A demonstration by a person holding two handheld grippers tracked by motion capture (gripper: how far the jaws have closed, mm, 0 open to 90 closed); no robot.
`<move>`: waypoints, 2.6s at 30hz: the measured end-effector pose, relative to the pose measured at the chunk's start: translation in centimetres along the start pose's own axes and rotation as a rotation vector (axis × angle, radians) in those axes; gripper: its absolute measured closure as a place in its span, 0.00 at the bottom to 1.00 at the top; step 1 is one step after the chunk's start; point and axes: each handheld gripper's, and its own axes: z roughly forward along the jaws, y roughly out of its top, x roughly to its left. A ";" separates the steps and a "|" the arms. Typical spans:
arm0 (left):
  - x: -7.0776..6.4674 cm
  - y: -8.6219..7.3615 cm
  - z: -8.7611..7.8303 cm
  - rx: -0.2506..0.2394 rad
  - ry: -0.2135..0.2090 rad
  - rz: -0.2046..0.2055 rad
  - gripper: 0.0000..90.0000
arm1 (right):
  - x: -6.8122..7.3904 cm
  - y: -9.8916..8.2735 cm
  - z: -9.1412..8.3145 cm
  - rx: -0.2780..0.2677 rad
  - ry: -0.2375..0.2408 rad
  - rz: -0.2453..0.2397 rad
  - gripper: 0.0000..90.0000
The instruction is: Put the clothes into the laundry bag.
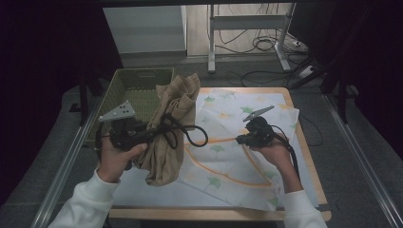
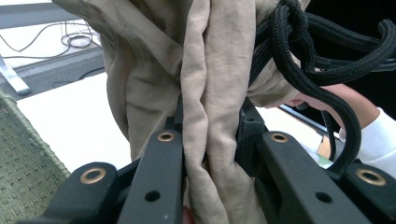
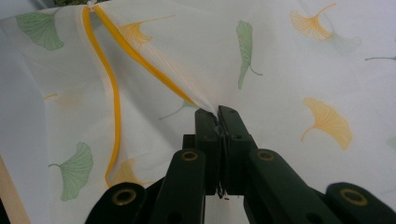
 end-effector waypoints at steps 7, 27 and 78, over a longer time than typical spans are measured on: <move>-0.3 -0.7 0.8 0.026 0.001 0.006 0.85 | 0.1 0.1 -0.1 -0.006 0.000 -0.001 0.96; -0.6 -2.0 2.3 0.104 -0.004 0.013 0.85 | 0.1 0.1 0.1 -0.004 0.000 -0.006 0.96; -2.7 -6.4 7.2 0.320 -0.104 0.035 0.85 | 0.2 0.8 -0.5 -0.048 -0.009 0.006 0.96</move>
